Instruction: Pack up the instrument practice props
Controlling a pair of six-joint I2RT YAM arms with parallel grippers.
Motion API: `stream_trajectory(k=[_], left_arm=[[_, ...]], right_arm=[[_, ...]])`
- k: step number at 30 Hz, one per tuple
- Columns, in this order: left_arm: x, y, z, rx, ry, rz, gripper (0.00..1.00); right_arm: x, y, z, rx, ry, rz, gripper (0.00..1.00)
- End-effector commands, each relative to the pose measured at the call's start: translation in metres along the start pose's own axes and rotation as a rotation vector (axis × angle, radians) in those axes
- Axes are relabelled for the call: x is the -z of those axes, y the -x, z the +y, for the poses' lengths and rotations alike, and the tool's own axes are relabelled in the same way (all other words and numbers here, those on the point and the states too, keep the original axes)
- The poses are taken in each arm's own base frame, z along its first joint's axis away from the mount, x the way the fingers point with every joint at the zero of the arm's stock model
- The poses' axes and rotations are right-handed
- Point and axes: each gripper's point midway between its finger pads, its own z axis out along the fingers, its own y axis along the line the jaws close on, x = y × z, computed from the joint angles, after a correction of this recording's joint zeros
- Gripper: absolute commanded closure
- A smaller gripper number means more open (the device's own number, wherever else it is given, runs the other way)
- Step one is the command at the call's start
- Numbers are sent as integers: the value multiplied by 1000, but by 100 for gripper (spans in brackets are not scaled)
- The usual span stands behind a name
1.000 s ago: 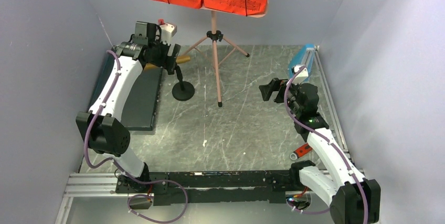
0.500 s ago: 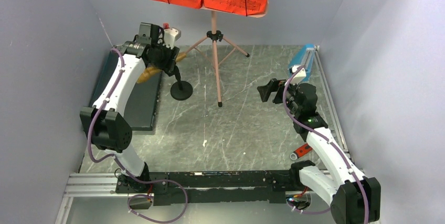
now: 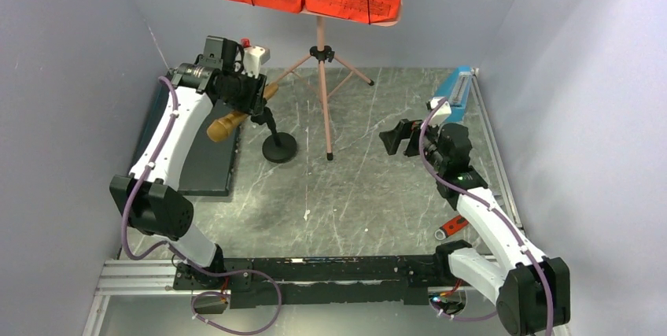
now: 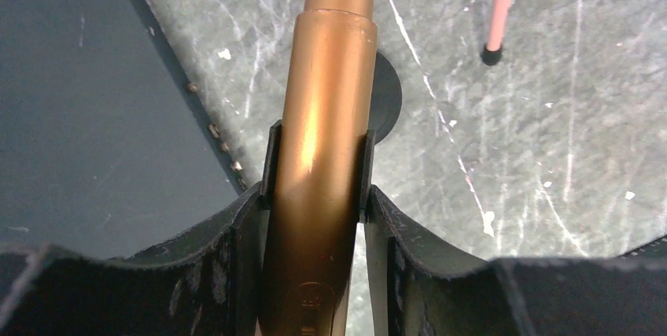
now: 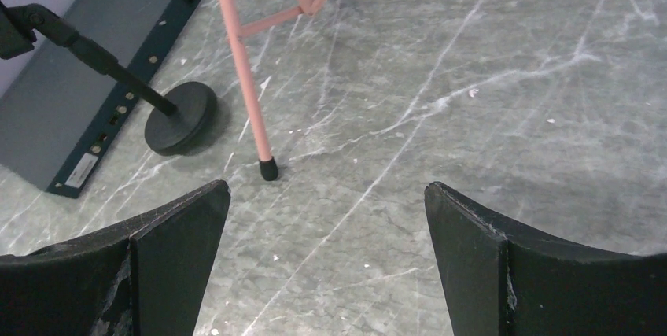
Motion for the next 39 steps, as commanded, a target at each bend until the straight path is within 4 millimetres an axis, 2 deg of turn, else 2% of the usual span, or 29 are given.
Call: stream_trajectory(k=[1, 6, 10, 14, 21, 25, 31, 39], left_arm=[[46, 28, -30, 45, -35, -116, 93], [43, 7, -59, 99, 69, -20, 97], [43, -8, -73, 244, 173, 31, 97], [36, -19, -99, 356, 154, 48, 97], [30, -30, -124, 460, 214, 0, 97], [31, -26, -140, 477, 212, -72, 96], [25, -22, -166, 459, 140, -116, 74], [29, -12, -174, 415, 85, -149, 46]], right_arm=[[-3, 33, 30, 64, 109, -85, 0], [-6, 33, 48, 115, 154, -81, 0], [-11, 29, 60, 135, 183, -71, 0], [-14, 24, 75, 137, 229, -66, 0], [-17, 12, 103, 161, 319, -40, 0], [-16, 4, 115, 174, 356, -29, 0], [-13, -3, 124, 176, 371, -37, 0], [-14, -8, 127, 92, 378, -67, 0]])
